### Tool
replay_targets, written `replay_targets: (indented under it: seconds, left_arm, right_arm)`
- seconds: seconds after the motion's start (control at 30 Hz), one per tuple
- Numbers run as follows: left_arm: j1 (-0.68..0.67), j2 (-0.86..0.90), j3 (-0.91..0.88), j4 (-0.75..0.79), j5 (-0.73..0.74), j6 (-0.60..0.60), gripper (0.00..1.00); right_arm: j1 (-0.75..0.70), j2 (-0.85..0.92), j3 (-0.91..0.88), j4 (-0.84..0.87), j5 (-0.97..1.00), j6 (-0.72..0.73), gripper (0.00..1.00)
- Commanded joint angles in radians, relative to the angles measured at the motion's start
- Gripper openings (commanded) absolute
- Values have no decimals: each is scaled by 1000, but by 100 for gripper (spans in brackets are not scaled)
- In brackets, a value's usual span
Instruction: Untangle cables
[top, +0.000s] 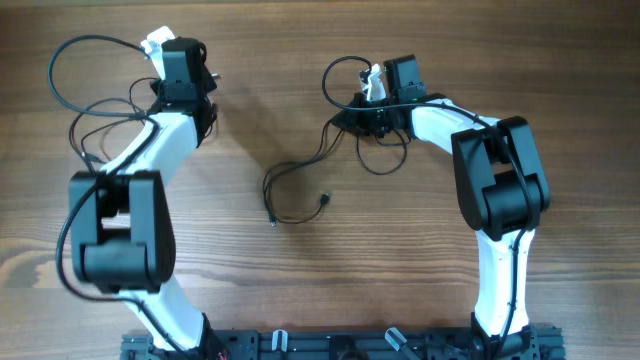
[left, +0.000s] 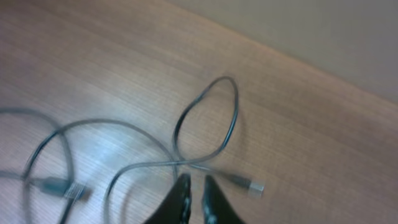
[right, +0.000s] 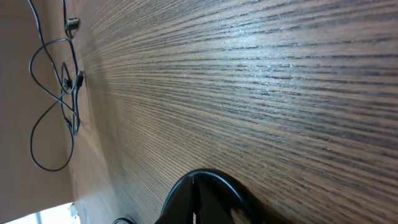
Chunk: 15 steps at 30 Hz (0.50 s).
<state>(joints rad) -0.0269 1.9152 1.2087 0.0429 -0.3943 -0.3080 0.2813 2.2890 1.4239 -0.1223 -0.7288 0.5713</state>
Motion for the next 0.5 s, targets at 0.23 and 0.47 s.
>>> replay_targets:
  seconds: [0.23, 0.47]
  left_arm:
    - [-19, -88, 0, -672, 313, 9, 4]
    - [-17, -87, -38, -780, 318, 9, 4]
  right_arm:
    - [3, 69, -25, -11, 103, -10, 4]
    - [3, 69, -25, -13, 103, -11, 4]
